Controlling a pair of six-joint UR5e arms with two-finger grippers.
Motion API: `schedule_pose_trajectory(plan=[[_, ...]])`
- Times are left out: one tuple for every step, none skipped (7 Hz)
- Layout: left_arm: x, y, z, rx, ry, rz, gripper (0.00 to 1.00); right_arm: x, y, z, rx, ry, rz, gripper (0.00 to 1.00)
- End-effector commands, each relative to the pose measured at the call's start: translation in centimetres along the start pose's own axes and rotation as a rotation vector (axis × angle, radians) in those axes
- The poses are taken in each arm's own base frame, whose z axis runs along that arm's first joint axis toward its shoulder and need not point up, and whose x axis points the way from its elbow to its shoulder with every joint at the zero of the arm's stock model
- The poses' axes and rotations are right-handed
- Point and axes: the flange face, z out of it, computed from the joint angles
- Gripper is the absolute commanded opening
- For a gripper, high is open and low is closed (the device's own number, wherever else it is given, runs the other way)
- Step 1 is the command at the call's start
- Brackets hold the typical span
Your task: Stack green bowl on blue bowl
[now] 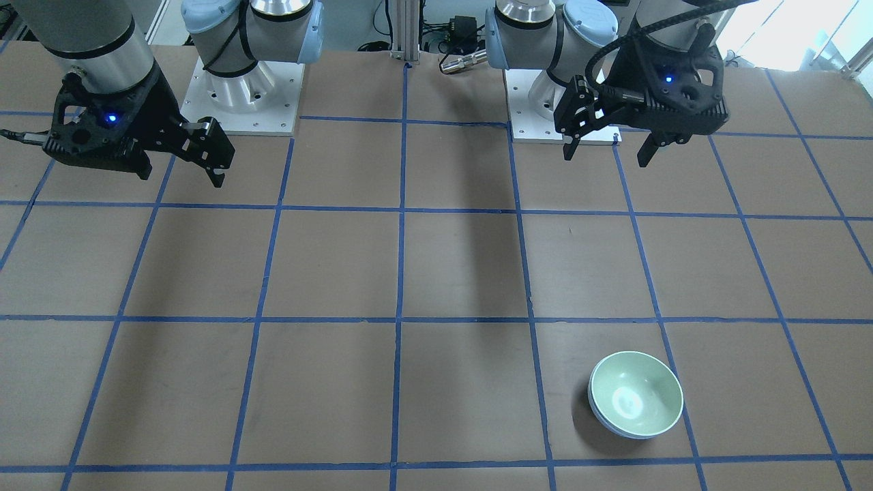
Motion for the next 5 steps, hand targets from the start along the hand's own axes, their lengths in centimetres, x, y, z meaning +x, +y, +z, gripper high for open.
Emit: schedule_pose_trajectory(plan=[[0.07,0.20,0.44,-0.003,-0.002,0.001,1.00,0.00,0.00,0.00,0.000,0.000,0.000,1.00],[0.01,0.31,0.36,-0.002,-0.002,0.000,1.00,0.00,0.00,0.00,0.000,0.000,0.000,1.00],[0.02,0.41,0.21,0.002,-0.002,0.000,1.00,0.00,0.00,0.00,0.000,0.000,0.000,1.00],[0.03,0.46,0.14,0.003,-0.003,0.000,1.00,0.00,0.00,0.00,0.000,0.000,0.000,1.00],[0.03,0.47,0.13,0.003,-0.003,0.000,1.00,0.00,0.00,0.00,0.000,0.000,0.000,1.00]])
